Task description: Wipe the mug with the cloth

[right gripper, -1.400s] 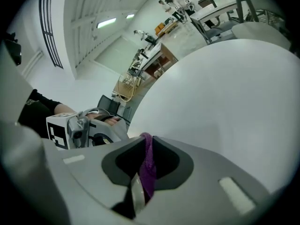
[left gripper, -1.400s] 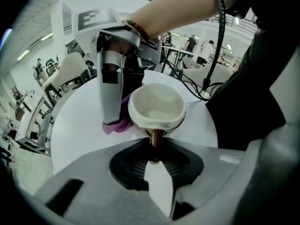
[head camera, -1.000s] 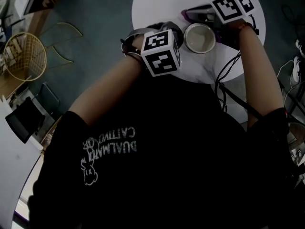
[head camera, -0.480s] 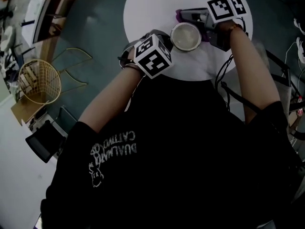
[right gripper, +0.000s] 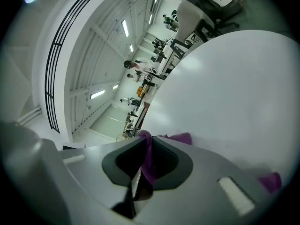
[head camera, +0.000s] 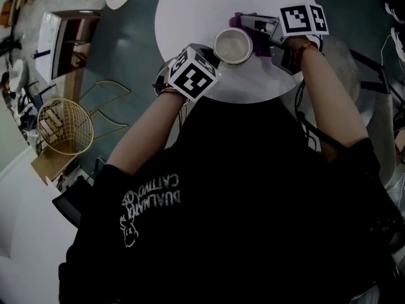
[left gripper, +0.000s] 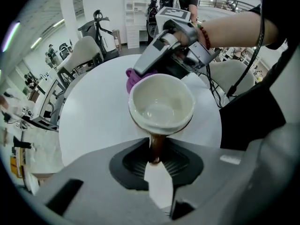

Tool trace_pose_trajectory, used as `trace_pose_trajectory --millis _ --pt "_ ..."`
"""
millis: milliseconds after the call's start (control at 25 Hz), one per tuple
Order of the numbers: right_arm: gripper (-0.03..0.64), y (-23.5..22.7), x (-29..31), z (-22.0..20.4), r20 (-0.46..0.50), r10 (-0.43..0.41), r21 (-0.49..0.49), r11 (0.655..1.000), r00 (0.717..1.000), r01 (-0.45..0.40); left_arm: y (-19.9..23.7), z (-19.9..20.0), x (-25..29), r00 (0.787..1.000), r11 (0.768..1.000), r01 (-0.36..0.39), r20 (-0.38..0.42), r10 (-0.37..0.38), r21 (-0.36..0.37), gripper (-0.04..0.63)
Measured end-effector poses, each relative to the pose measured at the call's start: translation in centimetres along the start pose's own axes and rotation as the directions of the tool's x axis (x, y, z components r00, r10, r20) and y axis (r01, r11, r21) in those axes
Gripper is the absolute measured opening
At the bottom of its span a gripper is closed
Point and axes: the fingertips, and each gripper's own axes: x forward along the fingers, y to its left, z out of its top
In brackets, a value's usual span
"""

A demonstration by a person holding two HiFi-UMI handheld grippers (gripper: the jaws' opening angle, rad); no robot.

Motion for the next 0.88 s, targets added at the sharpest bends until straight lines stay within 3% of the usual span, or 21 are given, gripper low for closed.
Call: trace_pose_trajectory --millis 240,560,880 --pt "0.041 -0.2 -3.2 -1.3 0.071 -0.016 0.034 0.999 0.997 0.013 -0.8 0.6 -0.2 1.000 1.000 -0.006 0.006 0.006 -0.010 0.061" --pt "0.041 0.1 -7.0 -3.1 0.186 -0.017 0.105 0.994 0.982 -0.003 -2.3 1.6 -0.6 0.999 1.000 -0.009 -0.045 0.009 0.007 0.063" --pt "0.040 0.4 -8.2 -4.8 0.231 -0.011 0.110 0.994 0.973 -0.015 -2.4 1.5 -0.6 0.998 1.000 -0.010 -0.064 0.009 -0.010 0.066"
